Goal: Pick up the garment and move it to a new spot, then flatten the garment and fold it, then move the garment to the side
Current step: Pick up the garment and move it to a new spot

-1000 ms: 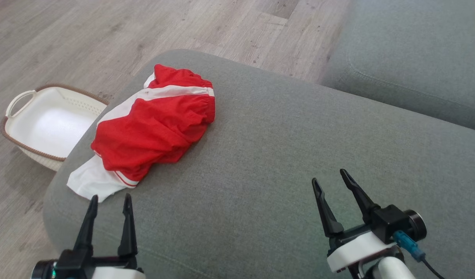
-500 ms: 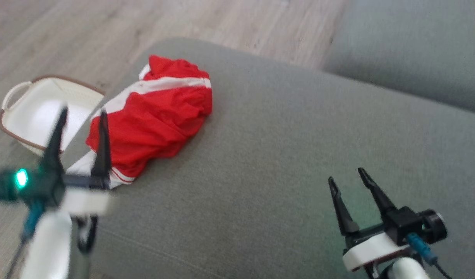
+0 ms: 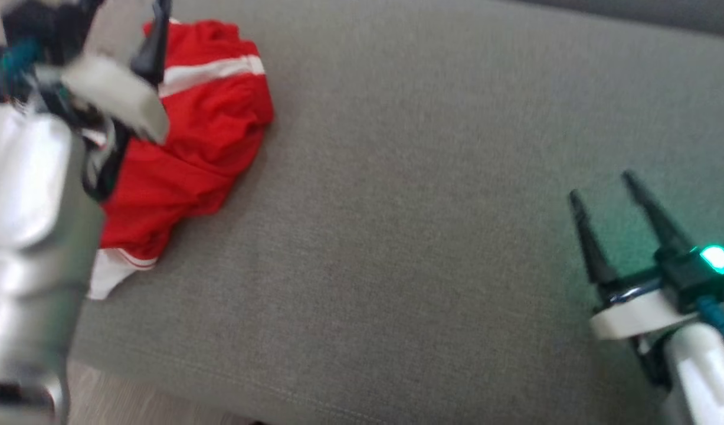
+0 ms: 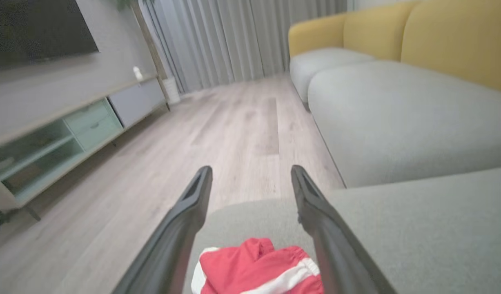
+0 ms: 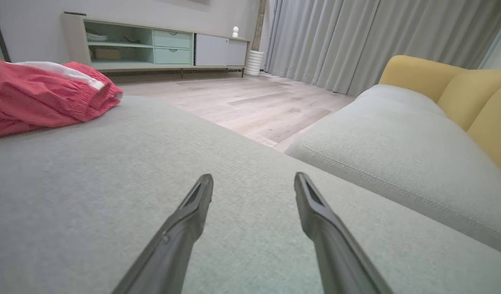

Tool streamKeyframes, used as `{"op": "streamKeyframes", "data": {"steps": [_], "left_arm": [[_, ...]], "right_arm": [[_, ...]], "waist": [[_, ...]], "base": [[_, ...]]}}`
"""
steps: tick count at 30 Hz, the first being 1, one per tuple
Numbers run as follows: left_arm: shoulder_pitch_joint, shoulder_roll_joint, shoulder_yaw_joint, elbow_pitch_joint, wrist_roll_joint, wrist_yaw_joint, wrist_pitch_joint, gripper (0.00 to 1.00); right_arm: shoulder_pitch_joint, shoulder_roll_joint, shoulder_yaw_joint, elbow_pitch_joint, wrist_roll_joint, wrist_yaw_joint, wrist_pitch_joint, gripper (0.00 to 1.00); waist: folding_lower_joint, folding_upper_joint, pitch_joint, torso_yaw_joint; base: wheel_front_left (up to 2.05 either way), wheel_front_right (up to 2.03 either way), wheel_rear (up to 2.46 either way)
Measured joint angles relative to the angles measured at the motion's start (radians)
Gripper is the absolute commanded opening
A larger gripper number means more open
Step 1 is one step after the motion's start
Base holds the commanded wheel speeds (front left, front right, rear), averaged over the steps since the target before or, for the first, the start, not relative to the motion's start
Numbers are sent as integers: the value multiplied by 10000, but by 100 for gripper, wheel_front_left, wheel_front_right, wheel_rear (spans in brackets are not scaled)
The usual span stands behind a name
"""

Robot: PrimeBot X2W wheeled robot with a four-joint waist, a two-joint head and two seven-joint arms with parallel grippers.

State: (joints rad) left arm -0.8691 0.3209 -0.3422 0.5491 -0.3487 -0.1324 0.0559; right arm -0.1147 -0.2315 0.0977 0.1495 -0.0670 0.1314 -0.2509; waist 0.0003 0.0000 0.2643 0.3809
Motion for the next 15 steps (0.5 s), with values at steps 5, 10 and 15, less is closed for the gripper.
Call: {"op": "streamKeyframes", "data": {"steps": [5,10,15], "left_arm": [[-1567,42,-740,1962,-980,0,1417,100],[-1898,-23,-1241,3561,-1764,0,2452,100],[-1897,-169,-1526,4644,-2359,0,3112,100]], "right_arm": [[-382,-391,-428,-405,-79,0,0,100],[-366,-614,-594,-596,-79,0,0,100],[-363,-660,-784,-782,-81,0,-2,100]], "waist": [[2,0,859,-156],[-1,0,1346,-351],[-2,0,1682,-464]], "base": [[0,0,0],[0,0,0],[0,0,0]]}}
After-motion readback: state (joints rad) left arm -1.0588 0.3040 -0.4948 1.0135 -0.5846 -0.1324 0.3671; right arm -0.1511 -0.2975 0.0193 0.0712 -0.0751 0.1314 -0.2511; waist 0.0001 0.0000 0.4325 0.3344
